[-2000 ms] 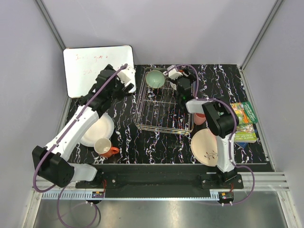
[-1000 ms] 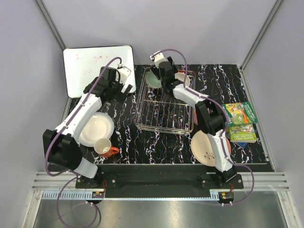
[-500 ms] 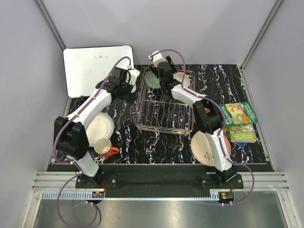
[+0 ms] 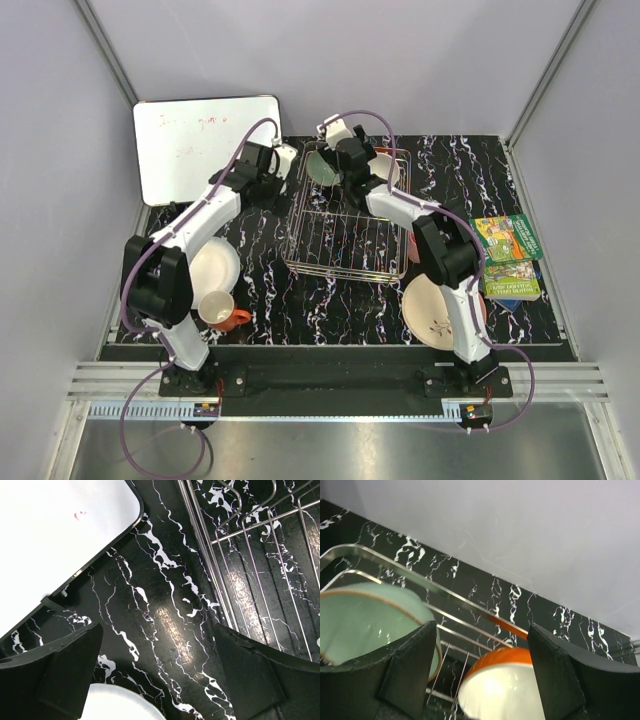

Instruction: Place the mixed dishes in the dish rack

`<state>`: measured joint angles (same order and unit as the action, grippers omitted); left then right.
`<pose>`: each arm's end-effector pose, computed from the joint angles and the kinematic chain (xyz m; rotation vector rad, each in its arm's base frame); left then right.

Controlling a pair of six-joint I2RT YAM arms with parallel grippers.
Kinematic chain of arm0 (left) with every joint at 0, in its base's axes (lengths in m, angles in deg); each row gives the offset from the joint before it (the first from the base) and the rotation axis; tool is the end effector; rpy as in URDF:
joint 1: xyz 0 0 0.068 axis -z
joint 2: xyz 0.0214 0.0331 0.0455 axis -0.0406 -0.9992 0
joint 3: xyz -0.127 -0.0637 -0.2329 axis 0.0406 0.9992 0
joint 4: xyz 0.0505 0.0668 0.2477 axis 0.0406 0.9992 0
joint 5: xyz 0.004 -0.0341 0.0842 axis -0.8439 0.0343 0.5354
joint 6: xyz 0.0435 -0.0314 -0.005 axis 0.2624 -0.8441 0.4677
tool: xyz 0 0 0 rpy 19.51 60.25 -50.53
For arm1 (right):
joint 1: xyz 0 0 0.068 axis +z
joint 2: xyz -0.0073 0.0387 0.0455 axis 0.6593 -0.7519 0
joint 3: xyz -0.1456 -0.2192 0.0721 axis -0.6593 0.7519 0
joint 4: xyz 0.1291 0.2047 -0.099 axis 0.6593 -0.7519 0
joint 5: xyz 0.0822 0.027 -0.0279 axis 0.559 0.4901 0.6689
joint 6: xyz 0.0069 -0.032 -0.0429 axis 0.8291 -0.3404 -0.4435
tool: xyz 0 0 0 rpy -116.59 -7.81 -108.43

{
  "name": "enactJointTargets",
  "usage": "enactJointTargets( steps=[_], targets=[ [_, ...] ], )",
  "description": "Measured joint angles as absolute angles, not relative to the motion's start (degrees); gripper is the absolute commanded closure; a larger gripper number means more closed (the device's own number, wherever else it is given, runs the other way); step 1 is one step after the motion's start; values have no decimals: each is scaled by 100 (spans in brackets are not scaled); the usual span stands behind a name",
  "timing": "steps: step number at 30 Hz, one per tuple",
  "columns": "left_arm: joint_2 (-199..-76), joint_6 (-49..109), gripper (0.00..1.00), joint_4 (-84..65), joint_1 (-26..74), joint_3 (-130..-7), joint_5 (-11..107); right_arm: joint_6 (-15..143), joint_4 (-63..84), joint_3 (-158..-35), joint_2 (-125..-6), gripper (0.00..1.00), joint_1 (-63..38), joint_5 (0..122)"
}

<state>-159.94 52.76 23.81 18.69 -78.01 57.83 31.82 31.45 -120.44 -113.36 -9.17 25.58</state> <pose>0.3570 -0.1361 0.2809 0.6505 2.3213 -0.0513 0.4608 0.2692 0.2310 -0.4992 1.6548 -0.3316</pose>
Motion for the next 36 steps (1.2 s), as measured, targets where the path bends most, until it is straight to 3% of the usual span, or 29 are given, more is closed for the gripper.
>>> enactJointTargets(
  steps=[10, 23, 36],
  targets=[
    [-16236, 5169, 1, 2213, 1917, -7801, 5787, 3612, 3009, -11157, -10569, 18, -561, 3046],
    [-16256, 5150, 1, 2115, 1954, -7798, 5840, 3245, 2804, -12118, -11527, 17, -718, 2694],
    [-16319, 5152, 1, 1962, 2065, -7798, 5875, 3171, 2922, -11974, -11577, 18, -1266, 2587]
  ],
)
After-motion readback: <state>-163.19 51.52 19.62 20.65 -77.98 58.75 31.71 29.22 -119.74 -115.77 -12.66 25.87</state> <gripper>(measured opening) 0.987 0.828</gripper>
